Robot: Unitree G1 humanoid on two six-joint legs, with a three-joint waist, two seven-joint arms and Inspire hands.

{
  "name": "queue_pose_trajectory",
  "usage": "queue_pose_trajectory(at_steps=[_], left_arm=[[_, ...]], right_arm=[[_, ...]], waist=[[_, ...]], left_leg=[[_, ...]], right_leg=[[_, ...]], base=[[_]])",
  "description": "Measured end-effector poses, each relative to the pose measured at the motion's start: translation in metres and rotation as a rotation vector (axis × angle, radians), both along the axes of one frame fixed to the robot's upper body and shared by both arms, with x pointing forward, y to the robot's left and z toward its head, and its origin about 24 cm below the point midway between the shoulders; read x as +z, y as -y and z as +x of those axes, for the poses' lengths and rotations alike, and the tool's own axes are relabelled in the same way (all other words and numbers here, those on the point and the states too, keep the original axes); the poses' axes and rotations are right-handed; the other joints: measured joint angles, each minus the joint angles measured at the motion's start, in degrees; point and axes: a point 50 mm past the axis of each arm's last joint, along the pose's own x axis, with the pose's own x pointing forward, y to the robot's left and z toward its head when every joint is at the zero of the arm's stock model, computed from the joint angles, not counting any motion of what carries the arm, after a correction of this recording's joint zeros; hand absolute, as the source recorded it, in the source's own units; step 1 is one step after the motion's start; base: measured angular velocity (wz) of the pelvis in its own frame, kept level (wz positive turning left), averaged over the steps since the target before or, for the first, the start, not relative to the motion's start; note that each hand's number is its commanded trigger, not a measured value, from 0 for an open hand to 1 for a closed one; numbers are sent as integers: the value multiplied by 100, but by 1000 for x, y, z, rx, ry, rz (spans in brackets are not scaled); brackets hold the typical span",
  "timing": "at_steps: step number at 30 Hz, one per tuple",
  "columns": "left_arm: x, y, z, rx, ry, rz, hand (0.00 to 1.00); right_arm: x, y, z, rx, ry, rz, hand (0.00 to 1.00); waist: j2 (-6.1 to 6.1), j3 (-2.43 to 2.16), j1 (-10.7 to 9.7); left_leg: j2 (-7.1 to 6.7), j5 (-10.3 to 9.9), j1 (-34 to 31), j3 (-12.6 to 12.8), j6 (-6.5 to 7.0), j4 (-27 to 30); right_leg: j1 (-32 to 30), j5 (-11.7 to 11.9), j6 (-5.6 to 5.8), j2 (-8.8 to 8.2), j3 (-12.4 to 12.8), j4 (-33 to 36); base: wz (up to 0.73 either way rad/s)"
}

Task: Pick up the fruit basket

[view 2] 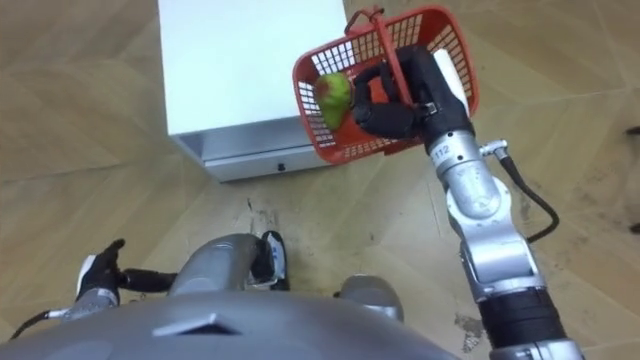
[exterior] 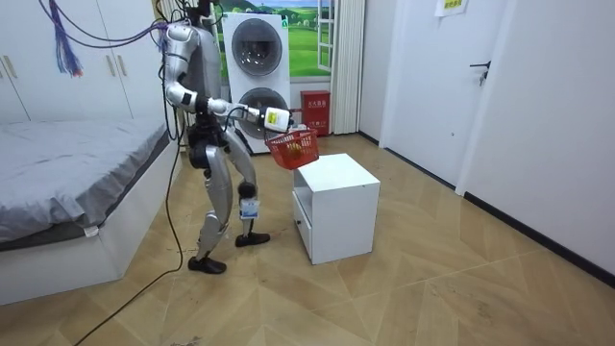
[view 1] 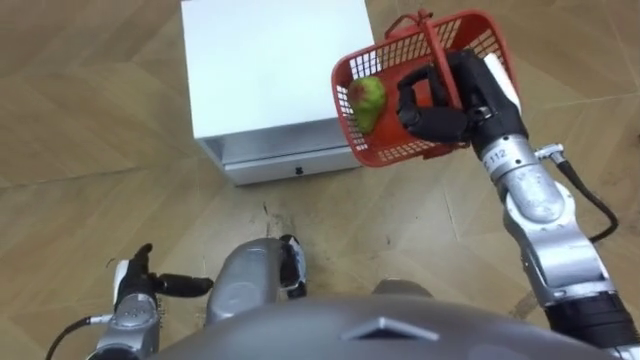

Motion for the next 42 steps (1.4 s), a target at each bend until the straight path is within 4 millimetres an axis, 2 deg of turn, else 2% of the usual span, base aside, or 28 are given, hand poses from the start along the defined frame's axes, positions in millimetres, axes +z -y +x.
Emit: queue_pose_trajectory(at_steps=[4, 5, 7, 10, 12, 13, 14, 15, 16, 17, 18, 19, 20, 21, 22, 23, 24, 25, 26, 27, 28, 29, 30, 33, 36, 37, 40, 42], left_arm=[[0, -2, -6, 16, -13, -6, 0], [0, -2, -5, 14, -12, -8, 0], [0, -2, 0, 9, 0, -14, 0], [0, -1, 3, 8, 8, -18, 0], [2, -1, 11, -1, 34, -19, 0], [2, 0, 12, -2, 36, -20, 0], [2, 0, 13, -2, 36, -21, 0], [3, 0, 18, -6, 47, -23, 0], [3, 0, 20, -4, 51, -24, 0], [3, 0, 21, -3, 53, -23, 0], [4, -1, 23, -6, 57, -22, 0], [4, -1, 25, -8, 61, -21, 0], [5, 0, 30, -16, 72, -13, 0], [5, 2, 33, -22, 76, -15, 0], [5, 4, 35, -24, 79, -18, 0], [4, 6, 36, -29, 83, -22, 0], [4, 8, 35, -34, 80, -23, 0], [3, 9, 35, -32, 80, -26, 0], [3, 11, 35, -38, 81, -30, 0], [2, 13, 34, -40, 76, -36, 0], [1, 14, 34, -39, 72, -39, 0], [-1, 16, 30, -33, 59, -45, 0], [-3, 19, 23, -30, 41, -53, 0], [-3, 14, 11, -16, 17, -47, 0], [-4, 14, 7, -28, -4, -49, 0], [-4, 14, 6, -28, -9, -52, 0], [-5, 13, -1, -22, -30, -57, 0], [-5, 13, -4, -35, -39, -55, 0]], right_arm=[[11, -1, 4, 21, 44, -8, 100], [13, -2, 6, 31, 50, -6, 100], [14, -4, 7, 42, 53, 2, 100], [18, -7, 13, 62, 72, 8, 100], [22, -13, 17, 67, 92, 25, 100], [22, -15, 18, 68, 96, 27, 100], [23, -18, 19, 79, 101, 29, 100], [22, -19, 18, 79, 102, 28, 100], [22, -19, 18, 79, 102, 26, 100], [22, -21, 17, 82, 105, 21, 100], [19, -22, 17, 77, 98, 25, 100], [18, -23, 16, 74, 93, 31, 100], [17, -25, 16, 69, 91, 45, 100], [17, -27, 17, 68, 92, 57, 100], [16, -28, 17, 69, 91, 58, 100], [14, -29, 16, 70, 81, 61, 100], [10, -33, 15, 79, 66, 60, 100], [8, -34, 15, 81, 56, 62, 100], [4, -36, 14, 80, 38, 65, 100], [2, -39, 13, 87, 31, 61, 100], [1, -40, 12, 91, 28, 58, 100], [-1, -41, 10, 100, 19, 50, 100], [-5, -40, 8, 104, 0, 40, 100], [-9, -43, 7, 114, -18, 45, 100], [-11, -44, 9, 117, -24, 48, 100], [-12, -45, 9, 119, -32, 48, 100], [-25, -51, 4, 148, -90, 46, 100], [-41, -50, -1, 133, -163, 54, 100]], waist=[[-44, 23, 23], [-75, 36, 85], [-104, 28, 168], [-94, 28, 313], [-38, 26, 314], [-32, 23, 316], [-25, 22, 307], [-22, 26, 303], [-21, 27, 300], [-8, 36, 274], [28, 41, 266], [50, 32, 246], [79, 32, 252], [160, 78, 276], [203, 84, 283], [255, 99, 300], [310, 104, 317], [309, 104, 332], [293, 91, 374], [266, 80, 421], [246, 67, 447], [260, 53, 491], [329, 16, 526], [327, 9, 581], [277, -8, 598], [264, -8, 611], [173, 32, 611], [170, 34, 597]], left_leg=[[-55, -8, 154, 42, -15, -85], [-56, -47, 187, 64, -29, -86], [-60, -125, 199, 73, -42, -57], [-49, -364, 166, 128, -41, 139], [-43, -587, 93, 140, 1, 333], [-58, -631, 117, 131, 16, 342], [-137, -708, 188, 85, 48, 344], [-250, -789, 307, -8, 94, 329], [-327, -821, 373, -65, 106, 316], [-433, -874, 530, -130, 158, 269], [-514, -903, 706, -276, 188, 183], [-544, -914, 792, -359, 203, 117], [-578, -917, 920, -491, 210, -6], [-566, -916, 1023, -650, 207, -106], [-550, -914, 1062, -728, 204, -150], [-502, -909, 1188, -816, 190, -251], [-440, -910, 1297, -930, 161, -370], [-419, -899, 1358, -960, 134, -442], [-402, -869, 1455, -1046, 85, -561], [-395, -869, 1502, -1104, 60, -616], [-395, -873, 1521, -1121, 42, -623], [-344, -909, 1585, -1187, -48, -620], [-189, -863, 1717, -1153, -176, -729], [29, -762, 2056, -1130, -346, -1154], [179, -692, 2186, -1116, -456, -1540], [195, -688, 2180, -1096, -464, -1547], [223, -668, 2064, -915, -501, -1216], [277, -686, 2098, -853, -532, -1232]], right_leg=[[186, 2, 3, -28, 1, -167], [231, 4, 8, -37, 12, -217], [304, 12, 19, -34, 15, -323], [384, 26, 65, -55, 51, -270], [169, 89, 183, -136, 70, 329], [90, 136, 268, -183, 73, 572], [-93, 284, 369, -309, 89, 1125], [-256, 512, 330, -431, 158, 1700], [-366, 691, 277, -463, 248, 2008], [-570, 1170, 198, -533, 399, 2552], [-738, 1726, 164, -524, 526, 2944], [-800, 1970, 185, -521, 572, 3090], [-976, 2044, 222, -511, 613, 3317], [-1207, 1865, 253, -403, 698, 3444], [-1304, 1753, 261, -354, 727, 3413], [-1484, 1518, 267, -295, 773, 3173], [-1586, 1359, 287, -209, 818, 2637], [-1648, 1329, 305, -168, 868, 2309], [-1695, 1316, 320, -119, 875, 1504], [-1693, 1369, 296, -85, 902, 555], [-1665, 1464, 237, -58, 915, 73], [-1532, 1840, 277, 85, 1008, -421], [-1233, 1960, 189, 179, 886, -761], [-687, 2030, 91, 421, 651, -1356], [-605, 2074, 21, 589, 550, -1619], [-602, 2083, 6, 601, 552, -1646], [-403, 2102, -19, 575, 693, -1862], [-313, 2146, -4, 620, 606, -1986]], base=[[-1], [-6], [-4], [-7], [12], [19], [34], [38], [53], [57], [62], [55], [50], [49], [45], [41], [33], [33], [30], [29], [31], [27], [22], [27], [16], [0], [6], [7]])
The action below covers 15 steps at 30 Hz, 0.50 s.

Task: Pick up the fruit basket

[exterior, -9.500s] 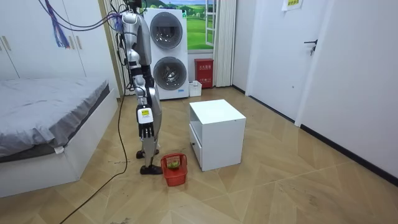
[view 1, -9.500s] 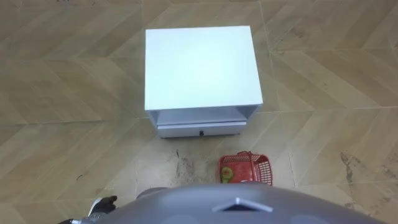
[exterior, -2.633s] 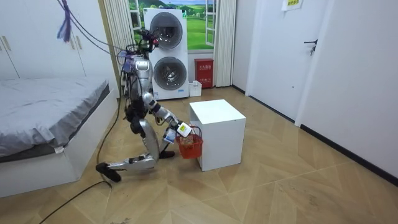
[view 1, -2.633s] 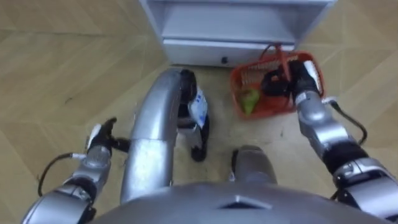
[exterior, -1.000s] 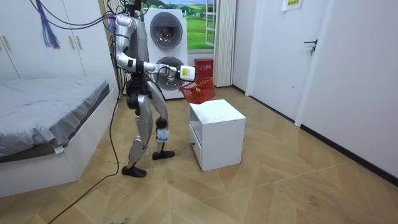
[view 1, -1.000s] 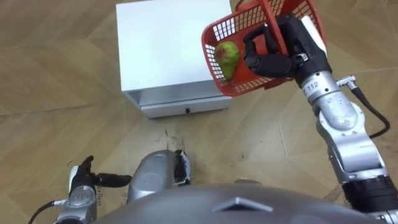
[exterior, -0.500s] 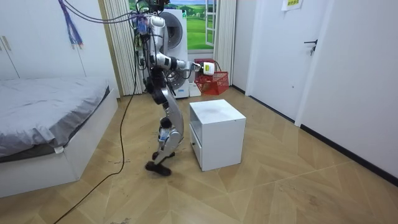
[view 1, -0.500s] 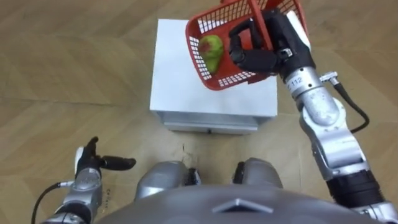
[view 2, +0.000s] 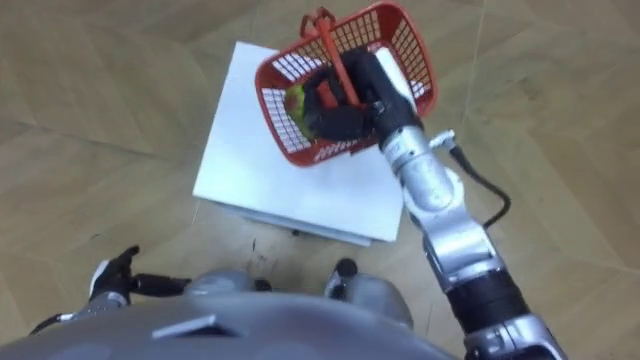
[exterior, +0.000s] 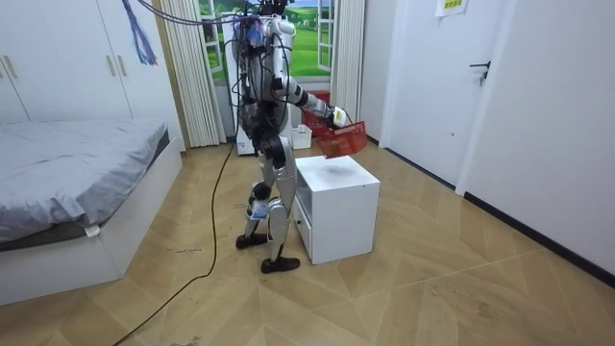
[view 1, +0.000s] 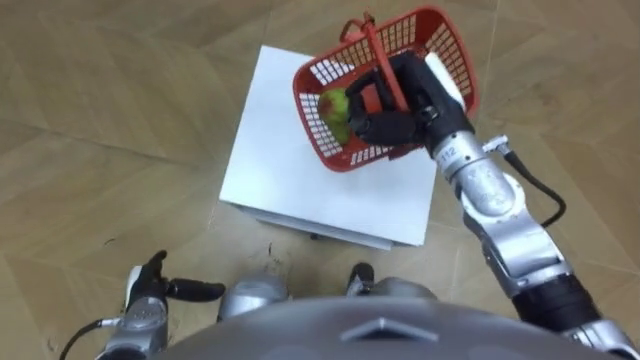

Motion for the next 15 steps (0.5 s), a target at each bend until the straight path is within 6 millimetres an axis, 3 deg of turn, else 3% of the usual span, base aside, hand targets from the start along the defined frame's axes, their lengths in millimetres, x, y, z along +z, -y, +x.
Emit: queue_pose_trajectory(at_steps=[4, 6, 7, 8, 9, 10, 11, 12, 15], left_arm=[[1, 0, 10, -18, 21, -19, 0], [1, 0, 9, -18, 17, -21, 0], [1, 0, 9, -19, 16, -24, 0], [1, 1, 11, -25, 17, -34, 0], [1, 3, 16, -31, 30, -44, 0], [1, 2, 19, -36, 39, -45, 0], [3, -1, 21, -39, 48, -36, 0], [2, -3, 18, -36, 34, -35, 0], [-2, -3, 2, -22, -31, -37, 0]], right_arm=[[-13, 3, 1, -19, -51, -21, 100], [-14, 0, 0, -27, -57, -10, 100], [-14, -1, 0, -31, -56, -8, 100], [-15, -1, 2, -42, -51, -5, 100], [-16, 1, 2, -61, -44, -5, 100], [-18, 5, 3, -74, -46, -14, 100], [-21, 7, 4, -87, -59, -25, 100], [-22, 7, 3, -86, -66, -30, 100], [-25, 7, 3, -88, -73, -33, 100]], waist=[[-31, -4, -13], [-32, -3, -75], [-36, -1, -100], [-87, 74, -117], [-31, 67, -148], [-19, 63, -137], [-93, 26, -39], [-111, 38, 9], [-87, 56, 21]], left_leg=[[-17, 0, -180, 13, 0, -160], [-3, 0, -401, 39, 0, 65], [-7, -2, -510, 64, -2, 273], [-23, -89, -852, 152, -72, 788], [42, 49, -1087, 119, -109, 262], [95, 171, -1179, 213, 79, 145], [72, 246, -1217, 348, 132, 145], [26, 257, -1240, 350, 151, 149], [-45, 256, -1282, 338, 166, 145]], right_leg=[[-238, 41, -9, 43, -130, -21], [-282, 84, -17, -36, -77, -61], [-262, 109, -11, -68, -25, -107], [-230, 137, 4, -167, 301, -136], [-278, 122, 33, -167, 452, -82], [-346, 77, 102, -166, 432, -30], [-468, 58, 179, -210, 274, 30], [-508, 72, 198, -233, 39, -7], [-529, 95, 200, -280, -232, -5]], base=[[10], [9], [23], [43], [49], [34], [8], [-4], [-10]])
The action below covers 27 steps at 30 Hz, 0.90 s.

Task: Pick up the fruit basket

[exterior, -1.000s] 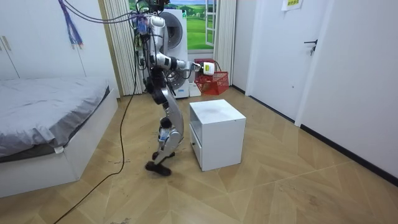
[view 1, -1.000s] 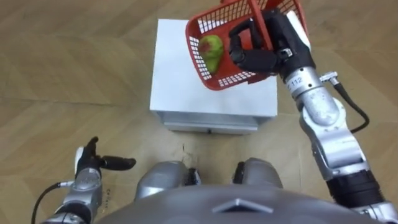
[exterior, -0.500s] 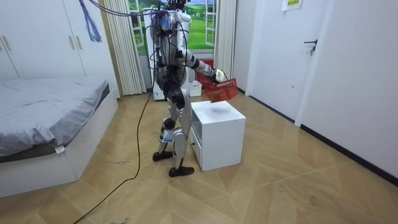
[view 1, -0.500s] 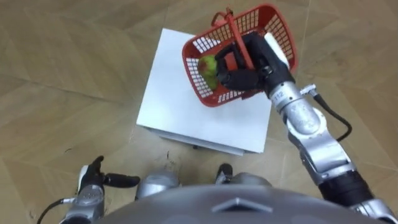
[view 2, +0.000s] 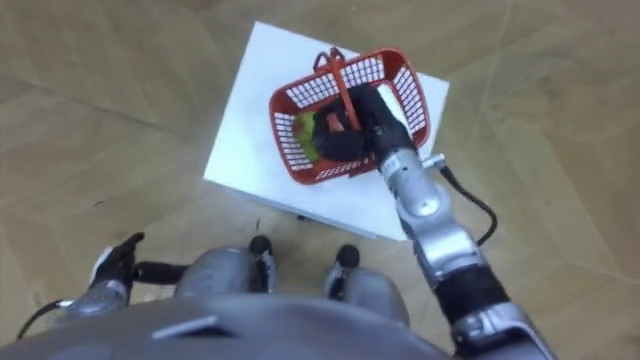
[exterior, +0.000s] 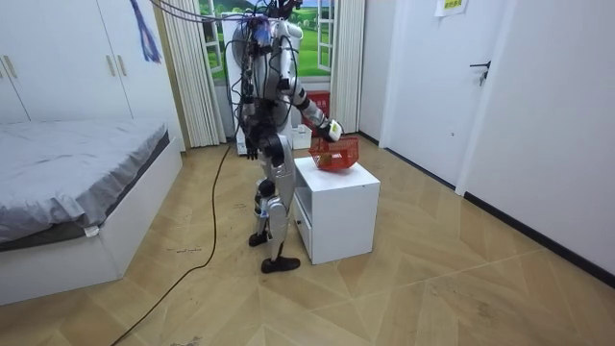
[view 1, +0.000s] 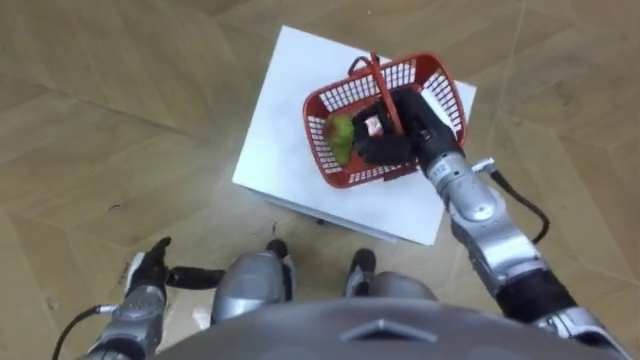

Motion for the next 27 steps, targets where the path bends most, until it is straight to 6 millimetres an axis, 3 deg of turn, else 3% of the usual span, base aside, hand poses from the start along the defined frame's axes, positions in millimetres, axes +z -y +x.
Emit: queue_pose_trajectory(at_steps=[5, 9, 15, 16, 17, 22, 27], left_arm=[[-2, 0, -11, 0, -49, 4, 0], [-3, 3, -13, -10, -60, 0, 0], [-4, 4, -25, -28, -104, 3, 0], [-5, 4, -27, -33, -111, 4, 0], [-5, 5, -30, -34, -120, 2, 0], [-5, 5, -32, -44, -135, 7, 0], [-5, 8, -28, -63, -128, 8, 0]], right_arm=[[-5, 3, -2, -19, -9, -1, 100], [-20, 14, -10, -65, -77, -18, 100], [-21, 17, -12, -92, -79, -3, 100], [-21, 16, -12, -91, -76, -1, 39], [-20, 16, -11, -91, -72, 0, 0], [-21, 16, -13, -92, -74, 3, 0], [-22, 16, -15, -98, -80, 7, 0]], waist=[[69, 39, -11], [136, 5, -15], [148, -11, 0], [150, -12, 0], [154, -14, 0], [162, -12, 13], [276, -26, 3]], left_leg=[[-34, 8, -133, -10, 24, -19], [-40, 14, -140, 0, 15, -38], [-38, 22, -223, -15, 19, -2], [-41, 27, -224, -19, 25, 2], [-40, 35, -227, -28, 37, 1], [-55, 42, -244, -44, 51, 3], [-53, 43, -277, -56, 53, -6]], right_leg=[[-203, -2, 3, -19, 0, 47], [-234, -4, 0, -8, -90, 112], [-333, -4, -6, -40, -266, 204], [-333, -4, -6, -51, -306, 204], [-334, -4, -6, -69, -329, 204], [-332, -4, -6, -108, -426, 210], [-353, -5, -6, -111, -465, 213]], base=[[-12], [-4], [1], [6], [6], [4], [0]])
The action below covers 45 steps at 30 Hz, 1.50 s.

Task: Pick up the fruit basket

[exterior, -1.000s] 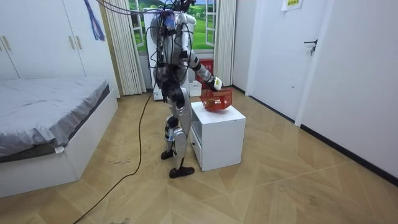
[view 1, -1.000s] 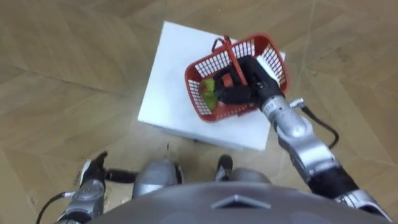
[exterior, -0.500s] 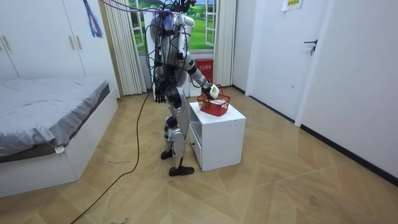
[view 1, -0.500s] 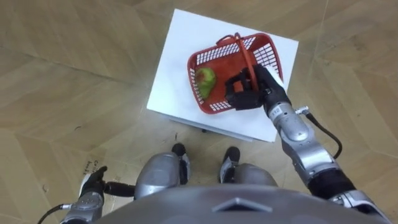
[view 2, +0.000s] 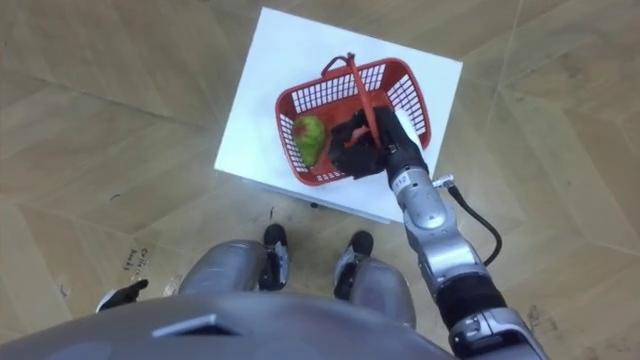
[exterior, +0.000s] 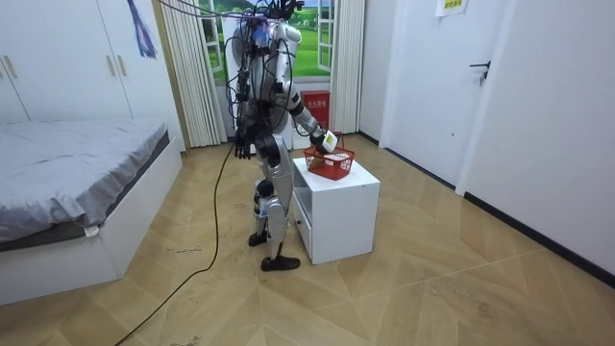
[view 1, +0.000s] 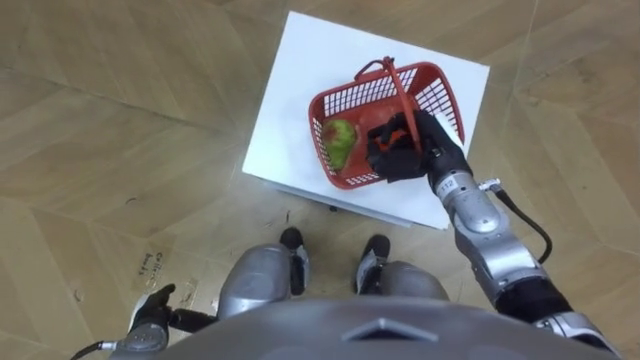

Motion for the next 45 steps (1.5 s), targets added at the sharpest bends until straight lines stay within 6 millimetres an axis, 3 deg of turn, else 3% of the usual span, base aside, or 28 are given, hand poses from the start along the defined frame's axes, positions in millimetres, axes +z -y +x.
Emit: queue_pose_trajectory(at_steps=[3, 12, 18, 26, 31, 32, 45], left_arm=[[0, 2, 1, 0, 4, 5, 0], [-1, 4, 0, 4, 5, 5, 0], [-1, 5, 0, 9, 6, 21, 0], [-2, 9, 5, 5, 22, 11, 0], [1, 9, 11, 1, 60, 30, 0], [1, 8, 10, 1, 64, 31, 0], [6, 6, 32, 34, 186, 32, 0]], right_arm=[[0, 0, 0, 0, -1, -1, 0], [0, -3, -1, 0, -1, 8, 0], [1, -3, 0, -20, 20, -16, 0], [16, 3, 9, -93, 125, -41, 0], [26, 9, 6, -122, 193, -83, 0], [26, 10, 4, -120, 199, -102, 0], [19, 38, -18, -277, 206, -219, 0]], waist=[[39, -25, 8], [18, -24, -11], [-80, 31, -22], [-95, 33, -79], [-104, 22, -221], [-117, -5, -273], [-102, -56, -707]], left_leg=[[0, 1, -26, 2, 1, 1], [-5, 3, -23, 4, 5, -3], [2, 2, 53, 26, 5, -1], [-1, 1, 351, 60, 5, -136], [0, 2, 533, 153, 4, -197], [1, 1, 600, 207, 4, -223], [-5, 3, 1323, 603, -3, -577]], right_leg=[[-32, -9, -13, -2, 0, 16], [-75, -14, -11, -17, 0, 90], [-18, -14, -11, -13, -18, 87], [226, -18, -5, -10, -1, 64], [345, -19, -3, 0, 47, 22], [390, -19, -3, 7, 67, -20], [793, -18, -2, 70, 408, -106]], base=[[0], [0], [-1], [-1], [-10], [-16], [-16]])
